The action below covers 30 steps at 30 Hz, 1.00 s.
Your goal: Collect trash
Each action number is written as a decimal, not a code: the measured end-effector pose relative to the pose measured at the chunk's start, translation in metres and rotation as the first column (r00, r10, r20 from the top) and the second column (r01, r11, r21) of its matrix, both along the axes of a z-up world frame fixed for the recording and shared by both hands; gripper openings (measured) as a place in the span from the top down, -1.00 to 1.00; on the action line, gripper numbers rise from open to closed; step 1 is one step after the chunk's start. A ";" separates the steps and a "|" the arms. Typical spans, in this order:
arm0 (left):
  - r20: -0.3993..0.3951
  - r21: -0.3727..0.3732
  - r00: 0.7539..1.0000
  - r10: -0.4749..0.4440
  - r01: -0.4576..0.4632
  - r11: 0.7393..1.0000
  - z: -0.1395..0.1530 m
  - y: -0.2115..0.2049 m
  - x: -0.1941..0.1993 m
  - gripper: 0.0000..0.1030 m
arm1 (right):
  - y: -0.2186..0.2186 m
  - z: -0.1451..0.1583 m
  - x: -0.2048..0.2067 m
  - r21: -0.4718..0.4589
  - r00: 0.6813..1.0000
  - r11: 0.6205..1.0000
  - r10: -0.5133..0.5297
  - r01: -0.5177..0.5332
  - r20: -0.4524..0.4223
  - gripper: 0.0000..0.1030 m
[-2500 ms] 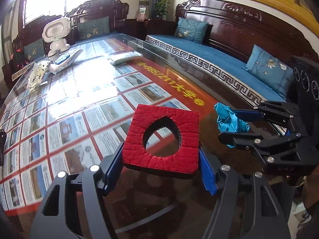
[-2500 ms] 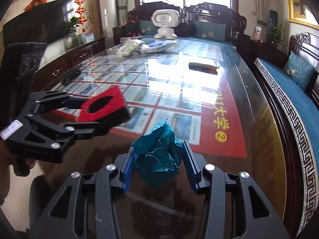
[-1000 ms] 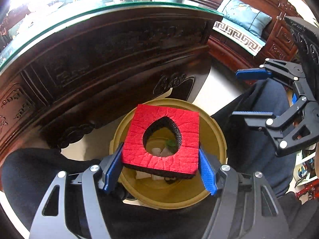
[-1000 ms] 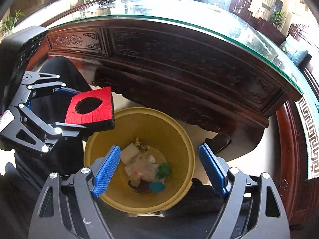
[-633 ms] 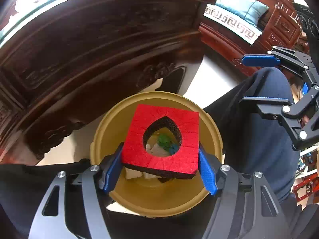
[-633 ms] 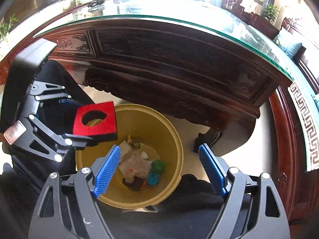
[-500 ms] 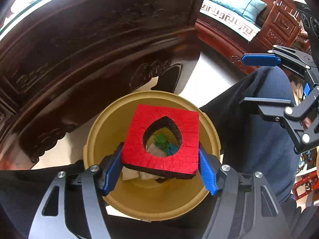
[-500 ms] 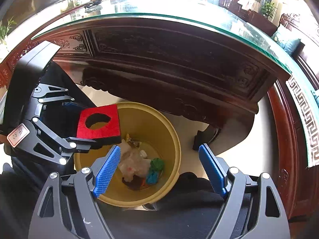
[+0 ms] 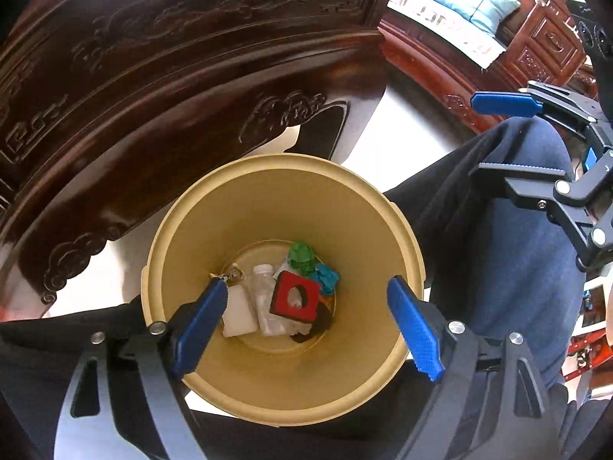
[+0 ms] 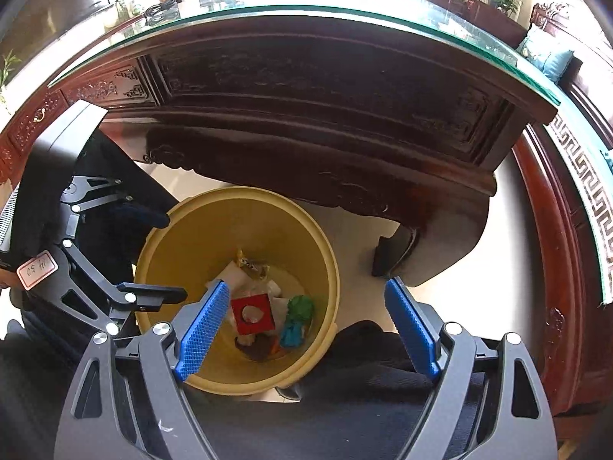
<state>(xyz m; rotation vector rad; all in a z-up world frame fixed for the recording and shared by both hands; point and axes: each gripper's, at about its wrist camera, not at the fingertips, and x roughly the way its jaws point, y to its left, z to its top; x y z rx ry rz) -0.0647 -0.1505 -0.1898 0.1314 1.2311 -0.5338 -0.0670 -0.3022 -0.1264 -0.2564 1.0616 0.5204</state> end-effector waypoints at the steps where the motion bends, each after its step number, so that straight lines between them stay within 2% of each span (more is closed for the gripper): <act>1: -0.002 0.000 1.000 0.002 -0.002 1.000 -0.001 0.001 0.000 -0.65 | 0.002 0.000 0.000 0.000 1.000 1.000 0.006 -0.006 -0.001 -0.56; 6: 0.024 -0.001 0.999 0.029 -0.029 1.000 0.007 0.007 -0.001 -0.65 | 0.010 0.004 -0.002 0.006 1.000 1.000 0.022 -0.022 0.015 -0.56; 9: 0.095 -0.007 0.992 0.085 -0.085 0.996 0.026 0.021 0.000 -0.65 | 0.009 0.019 -0.003 0.048 0.998 0.999 0.010 -0.013 0.061 -0.56; 11: 0.180 -0.006 0.971 0.157 -0.159 0.987 0.047 0.034 0.001 -0.75 | 0.008 0.036 -0.003 0.087 0.993 0.996 -0.011 0.001 0.114 -0.56; 14: 0.316 -0.004 0.910 0.266 -0.280 0.960 0.082 0.054 0.001 -0.79 | 0.014 0.064 0.001 0.158 0.977 0.987 -0.049 0.016 0.209 -0.56; 15: 0.367 -0.021 0.878 0.306 -0.321 0.947 0.097 0.062 0.002 -0.79 | 0.017 0.074 0.003 0.185 0.968 0.983 -0.061 0.016 0.243 -0.58; 17: 0.442 -0.061 0.817 0.371 -0.385 0.921 0.123 0.074 0.002 -0.95 | 0.025 0.094 0.009 0.239 0.942 0.971 -0.099 0.020 0.320 -0.63; 21: 0.546 -0.111 0.716 0.435 -0.453 0.884 0.164 0.089 0.006 -0.92 | 0.042 0.124 0.025 0.344 0.895 0.938 -0.192 0.046 0.403 -0.74; 22: 0.577 -0.122 0.680 0.453 -0.476 0.871 0.175 0.094 0.007 -0.92 | 0.047 0.130 0.030 0.365 0.886 0.929 -0.215 0.055 0.412 -0.75; 27: 0.653 -0.178 0.558 0.513 -0.545 0.819 0.215 0.117 0.018 -0.92 | 0.068 0.152 0.054 0.408 0.841 0.909 -0.281 0.080 0.463 -0.83; 30: 0.678 -0.192 0.505 0.535 -0.581 0.791 0.232 0.132 0.024 -0.92 | 0.075 0.159 0.070 0.433 0.828 0.896 -0.316 0.100 0.463 -0.83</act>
